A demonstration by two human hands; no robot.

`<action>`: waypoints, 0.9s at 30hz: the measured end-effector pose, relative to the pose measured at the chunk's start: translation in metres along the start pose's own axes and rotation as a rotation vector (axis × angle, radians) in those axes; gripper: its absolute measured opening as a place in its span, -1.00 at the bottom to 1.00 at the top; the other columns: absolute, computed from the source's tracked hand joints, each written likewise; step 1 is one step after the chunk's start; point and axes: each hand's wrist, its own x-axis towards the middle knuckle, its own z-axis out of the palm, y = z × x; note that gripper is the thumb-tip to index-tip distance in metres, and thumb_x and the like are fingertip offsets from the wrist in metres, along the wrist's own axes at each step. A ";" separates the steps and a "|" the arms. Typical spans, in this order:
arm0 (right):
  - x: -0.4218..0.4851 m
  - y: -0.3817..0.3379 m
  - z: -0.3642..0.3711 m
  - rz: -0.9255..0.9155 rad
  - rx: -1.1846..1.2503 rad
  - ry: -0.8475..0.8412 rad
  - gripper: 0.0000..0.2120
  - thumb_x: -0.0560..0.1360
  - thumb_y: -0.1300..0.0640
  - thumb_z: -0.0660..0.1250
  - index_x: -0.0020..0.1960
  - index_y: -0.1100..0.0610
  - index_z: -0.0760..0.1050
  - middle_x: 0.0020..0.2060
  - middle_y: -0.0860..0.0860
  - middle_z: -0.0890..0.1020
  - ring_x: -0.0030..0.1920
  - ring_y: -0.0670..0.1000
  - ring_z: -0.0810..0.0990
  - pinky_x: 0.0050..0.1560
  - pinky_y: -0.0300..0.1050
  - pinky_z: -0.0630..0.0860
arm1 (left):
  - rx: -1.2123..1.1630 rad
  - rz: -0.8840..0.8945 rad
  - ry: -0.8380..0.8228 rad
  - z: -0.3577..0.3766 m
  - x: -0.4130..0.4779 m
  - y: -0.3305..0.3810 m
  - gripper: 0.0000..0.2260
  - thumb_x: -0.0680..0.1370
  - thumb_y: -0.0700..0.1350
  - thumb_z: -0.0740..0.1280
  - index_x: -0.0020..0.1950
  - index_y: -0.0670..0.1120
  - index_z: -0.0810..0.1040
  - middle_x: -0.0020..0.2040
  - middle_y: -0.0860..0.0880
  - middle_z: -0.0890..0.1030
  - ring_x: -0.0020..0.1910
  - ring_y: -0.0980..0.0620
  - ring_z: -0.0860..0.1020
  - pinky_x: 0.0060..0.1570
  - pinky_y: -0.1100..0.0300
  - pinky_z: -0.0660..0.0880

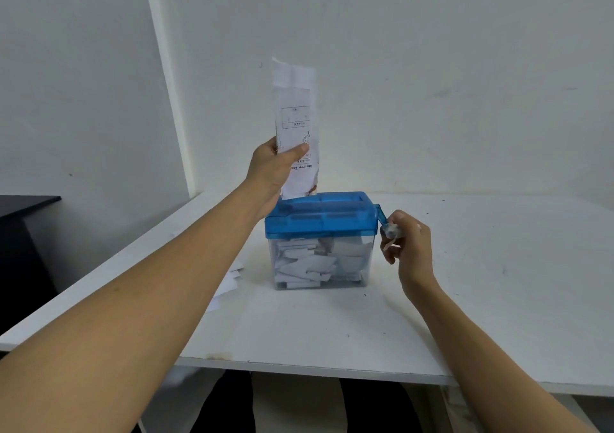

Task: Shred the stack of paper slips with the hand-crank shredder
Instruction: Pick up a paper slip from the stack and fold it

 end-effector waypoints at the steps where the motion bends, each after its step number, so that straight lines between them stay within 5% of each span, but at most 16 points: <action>1: 0.000 0.000 0.000 0.000 0.002 -0.001 -0.73 0.43 -0.01 0.13 -0.30 0.17 0.36 -0.37 0.10 0.40 -0.41 -0.08 0.36 -0.49 -0.26 0.31 | -0.001 0.005 0.001 0.000 0.000 -0.002 -0.82 0.59 -0.23 0.40 0.17 -0.05 0.60 0.14 -0.14 0.68 0.05 -0.18 0.67 0.02 -0.19 0.64; 10: 0.000 0.000 -0.001 0.002 -0.002 -0.007 -0.74 0.44 0.01 0.13 -0.31 0.17 0.35 -0.36 0.11 0.39 -0.39 -0.02 0.35 -0.49 -0.25 0.30 | 0.201 0.081 -0.026 -0.002 -0.003 -0.005 -0.78 0.58 -0.22 0.42 0.15 0.05 0.54 0.10 0.05 0.65 0.06 0.04 0.63 0.21 0.01 0.58; 17: 0.000 0.000 -0.001 -0.006 -0.003 0.002 -0.76 0.43 0.02 0.13 -0.33 0.14 0.36 -0.38 0.07 0.40 -0.40 -0.03 0.36 -0.49 -0.27 0.32 | 0.208 0.060 -0.032 -0.008 -0.004 -0.008 -0.70 0.56 -0.25 0.43 0.26 -0.02 0.54 0.25 -0.05 0.62 0.22 -0.10 0.59 0.26 -0.08 0.55; 27: 0.000 0.002 -0.001 0.006 -0.011 0.004 -0.72 0.44 0.00 0.13 -0.29 0.19 0.38 -0.34 0.14 0.41 -0.38 -0.04 0.38 -0.48 -0.26 0.33 | 0.618 0.066 -0.084 -0.023 -0.012 -0.013 -0.57 0.55 -0.18 0.47 0.40 -0.04 0.50 0.35 -0.01 0.56 0.26 -0.02 0.51 0.19 0.13 0.50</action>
